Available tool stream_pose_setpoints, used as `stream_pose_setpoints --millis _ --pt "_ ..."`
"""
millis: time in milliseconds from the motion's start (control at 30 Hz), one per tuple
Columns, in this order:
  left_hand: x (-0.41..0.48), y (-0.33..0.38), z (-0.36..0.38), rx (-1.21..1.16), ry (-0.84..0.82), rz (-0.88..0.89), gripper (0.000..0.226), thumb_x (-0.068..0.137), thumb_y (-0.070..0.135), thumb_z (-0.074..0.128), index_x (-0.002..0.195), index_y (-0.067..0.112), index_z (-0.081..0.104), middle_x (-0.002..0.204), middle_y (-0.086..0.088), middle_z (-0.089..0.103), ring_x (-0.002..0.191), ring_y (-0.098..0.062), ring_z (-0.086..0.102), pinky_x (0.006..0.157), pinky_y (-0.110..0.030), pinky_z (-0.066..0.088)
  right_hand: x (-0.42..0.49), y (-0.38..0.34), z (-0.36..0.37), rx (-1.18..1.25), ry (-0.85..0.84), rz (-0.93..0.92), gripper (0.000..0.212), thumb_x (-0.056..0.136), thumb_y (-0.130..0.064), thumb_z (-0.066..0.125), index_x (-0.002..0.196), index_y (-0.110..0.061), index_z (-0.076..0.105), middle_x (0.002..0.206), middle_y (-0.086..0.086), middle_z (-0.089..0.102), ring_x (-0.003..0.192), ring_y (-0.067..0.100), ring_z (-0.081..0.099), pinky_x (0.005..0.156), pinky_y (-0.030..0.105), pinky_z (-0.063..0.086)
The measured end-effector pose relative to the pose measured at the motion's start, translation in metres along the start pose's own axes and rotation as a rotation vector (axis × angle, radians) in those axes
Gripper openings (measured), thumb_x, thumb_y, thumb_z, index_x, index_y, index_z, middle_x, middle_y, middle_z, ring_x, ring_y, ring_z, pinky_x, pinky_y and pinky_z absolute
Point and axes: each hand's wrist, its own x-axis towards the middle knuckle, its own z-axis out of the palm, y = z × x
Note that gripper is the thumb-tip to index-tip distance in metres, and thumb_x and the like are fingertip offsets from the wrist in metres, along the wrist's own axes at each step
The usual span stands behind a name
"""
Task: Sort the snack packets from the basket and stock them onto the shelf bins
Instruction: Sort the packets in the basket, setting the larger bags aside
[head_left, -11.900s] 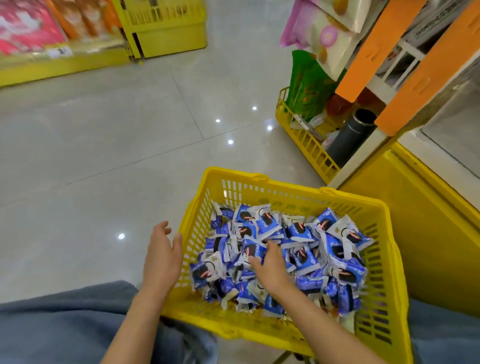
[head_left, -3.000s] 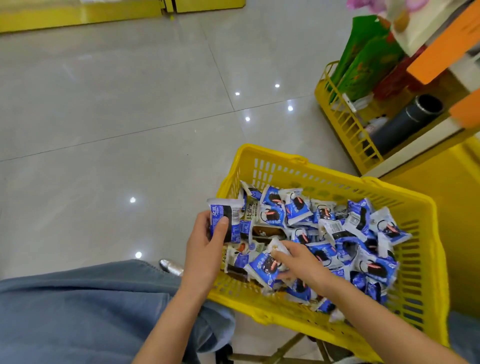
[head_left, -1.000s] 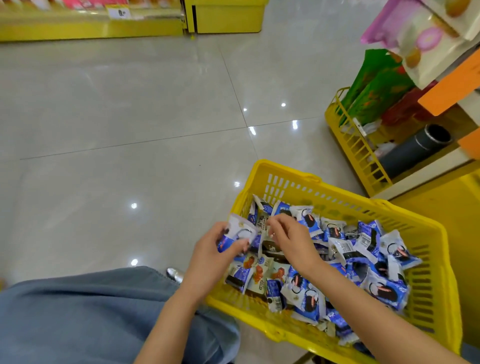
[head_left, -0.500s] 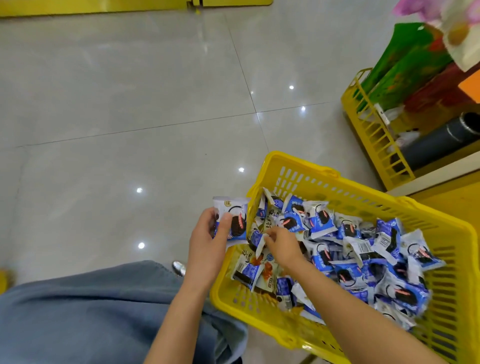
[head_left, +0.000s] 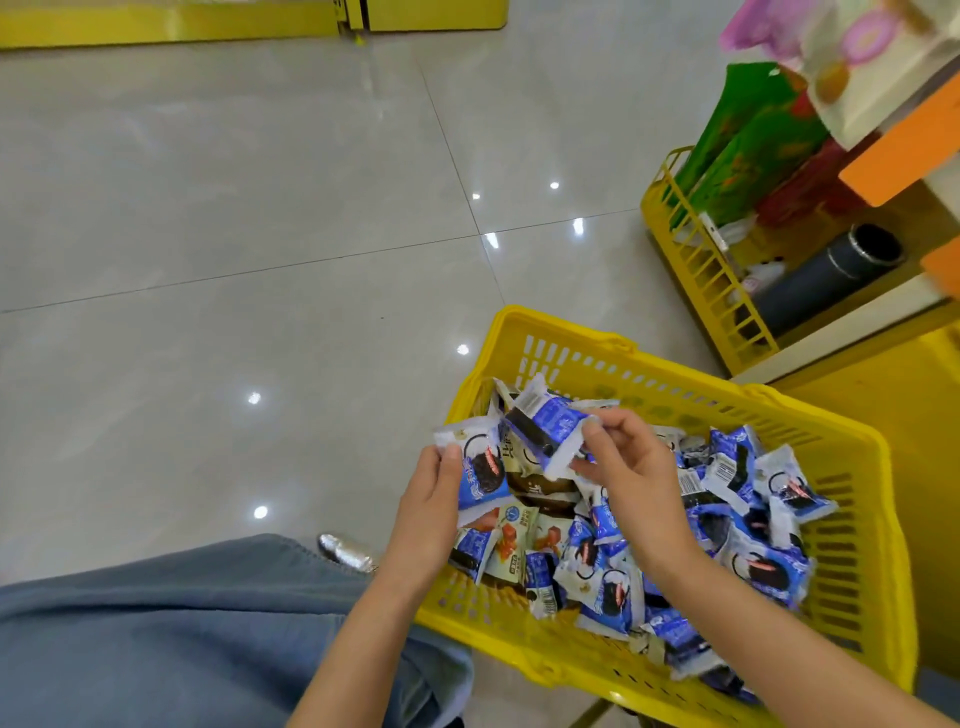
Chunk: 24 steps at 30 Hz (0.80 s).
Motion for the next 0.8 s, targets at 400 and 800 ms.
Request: stream_pose_setpoints --millis 400,800 --pt "-0.004 0.004 0.002 -0.283 -0.132 -0.044 0.058 0.068 0.051 0.058 0.118 0.024 0.052 0.104 -0.003 0.071 0.088 -0.015 0.070 0.068 -0.028 0.057 -0.017 0.014 0.031 -0.088 -0.129 0.169 0.015 0.095 -0.016 0.050 0.083 -0.019 0.058 0.075 -0.002 0.065 0.071 0.011 0.062 0.067 0.027 0.054" --pt "0.011 0.010 -0.022 -0.284 0.106 0.095 0.041 0.069 0.039 0.066 0.106 0.032 0.052 0.096 0.012 0.070 0.087 -0.004 0.068 0.066 -0.015 0.053 0.006 0.132 0.049 -0.694 -0.409 0.491 0.040 0.094 -0.022 0.055 0.129 -0.005 0.045 0.125 0.008 0.058 0.111 0.019 0.056 0.091 0.026 0.044"
